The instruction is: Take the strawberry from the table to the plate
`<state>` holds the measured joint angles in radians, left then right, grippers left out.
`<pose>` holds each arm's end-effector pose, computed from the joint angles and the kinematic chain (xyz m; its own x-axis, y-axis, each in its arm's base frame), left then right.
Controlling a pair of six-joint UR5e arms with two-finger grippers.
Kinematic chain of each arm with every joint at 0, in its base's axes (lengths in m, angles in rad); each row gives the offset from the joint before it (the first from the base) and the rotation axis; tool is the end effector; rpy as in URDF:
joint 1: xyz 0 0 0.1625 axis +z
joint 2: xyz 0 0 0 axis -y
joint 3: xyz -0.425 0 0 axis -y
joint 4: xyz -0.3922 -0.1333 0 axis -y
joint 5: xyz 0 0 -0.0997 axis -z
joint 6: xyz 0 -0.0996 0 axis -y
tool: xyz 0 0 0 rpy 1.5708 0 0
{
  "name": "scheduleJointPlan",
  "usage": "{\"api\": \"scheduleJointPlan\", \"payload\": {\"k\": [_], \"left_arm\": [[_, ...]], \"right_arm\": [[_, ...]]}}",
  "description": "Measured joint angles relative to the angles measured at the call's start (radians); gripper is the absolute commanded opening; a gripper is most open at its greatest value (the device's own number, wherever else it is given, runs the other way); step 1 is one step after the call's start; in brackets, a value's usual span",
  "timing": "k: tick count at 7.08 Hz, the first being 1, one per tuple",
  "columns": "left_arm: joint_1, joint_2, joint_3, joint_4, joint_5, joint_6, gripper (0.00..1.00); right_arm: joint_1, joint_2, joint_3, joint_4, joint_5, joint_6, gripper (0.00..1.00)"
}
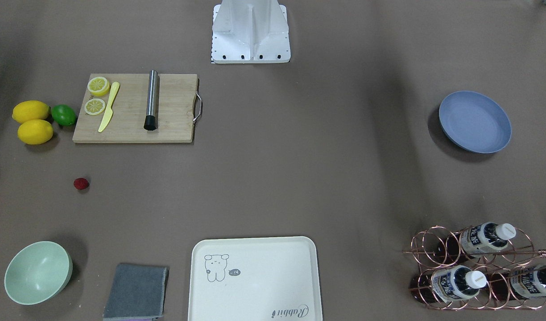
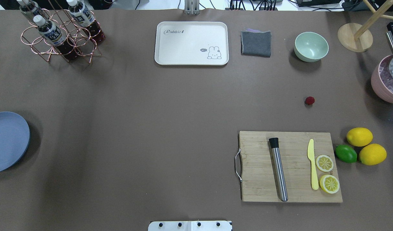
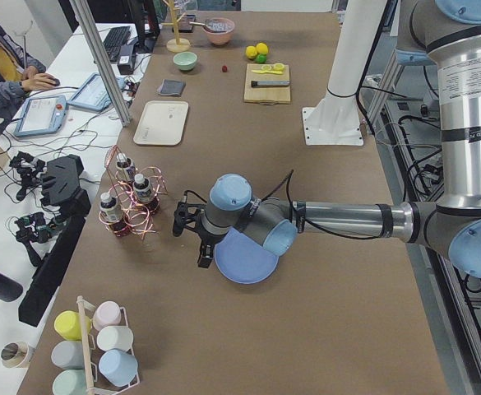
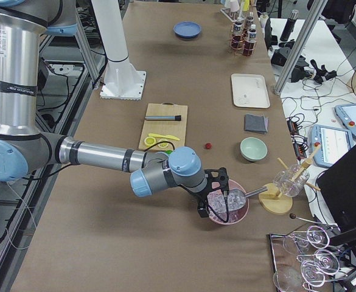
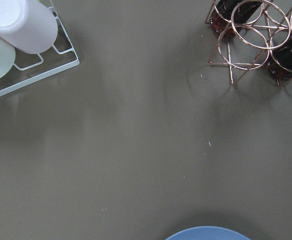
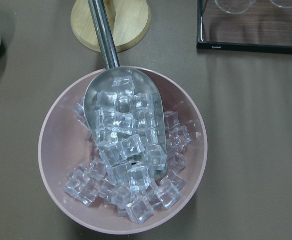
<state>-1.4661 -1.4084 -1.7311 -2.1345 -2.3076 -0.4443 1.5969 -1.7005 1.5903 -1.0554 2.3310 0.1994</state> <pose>-0.0193 -0.4516 0.5921 0.6693 0.0294 -0.7424 0.2207 0.9463 0.2364 0.0765 -0.4531 0.6541 0.7123 -0.0656 0.6988 -0.1684 0.9505 0.2610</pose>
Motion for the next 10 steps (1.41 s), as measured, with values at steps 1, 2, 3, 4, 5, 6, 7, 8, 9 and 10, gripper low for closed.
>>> {"api": "scheduleJointPlan", "payload": {"k": [1, 2, 3, 4, 5, 6, 7, 8, 9, 10], "left_arm": [[0.000, 0.004, 0.001, -0.011, 0.000, -0.001, 0.97], [0.000, 0.012, 0.003, -0.027, 0.000, -0.003, 0.98], [0.001, 0.019, 0.003, -0.037, 0.001, -0.004, 0.97], [0.001, 0.025, 0.003, -0.042, 0.000, -0.004, 0.97], [0.002, 0.028, 0.002, -0.048, -0.003, -0.001, 0.97], [0.003, 0.031, 0.005, -0.051, -0.004, 0.002, 0.97], [0.006, 0.036, 0.012, -0.064, -0.002, 0.004, 0.97], [0.009, 0.042, 0.016, -0.082, -0.003, 0.001, 0.97], [0.011, 0.048, 0.018, -0.092, -0.005, -0.002, 0.97], [0.012, 0.052, 0.023, -0.096, -0.006, -0.003, 0.97]], "right_arm": [[-0.001, 0.000, -0.001, 0.000, 0.000, 0.000, 1.00], [-0.002, 0.001, -0.001, 0.000, 0.000, 0.000, 1.00], [-0.003, 0.000, -0.001, 0.000, 0.000, 0.000, 1.00], [-0.004, -0.001, -0.001, 0.000, 0.000, 0.000, 1.00], [-0.005, -0.002, 0.000, 0.000, 0.000, 0.000, 1.00], [-0.007, -0.002, -0.001, -0.001, 0.000, 0.000, 1.00], [-0.009, -0.003, -0.001, 0.000, 0.001, 0.000, 1.00], [-0.010, -0.005, 0.001, 0.000, 0.007, 0.000, 1.00], [-0.010, -0.006, 0.002, 0.000, 0.015, 0.001, 1.00], [-0.011, -0.008, 0.004, 0.001, 0.022, 0.001, 1.00]]}}
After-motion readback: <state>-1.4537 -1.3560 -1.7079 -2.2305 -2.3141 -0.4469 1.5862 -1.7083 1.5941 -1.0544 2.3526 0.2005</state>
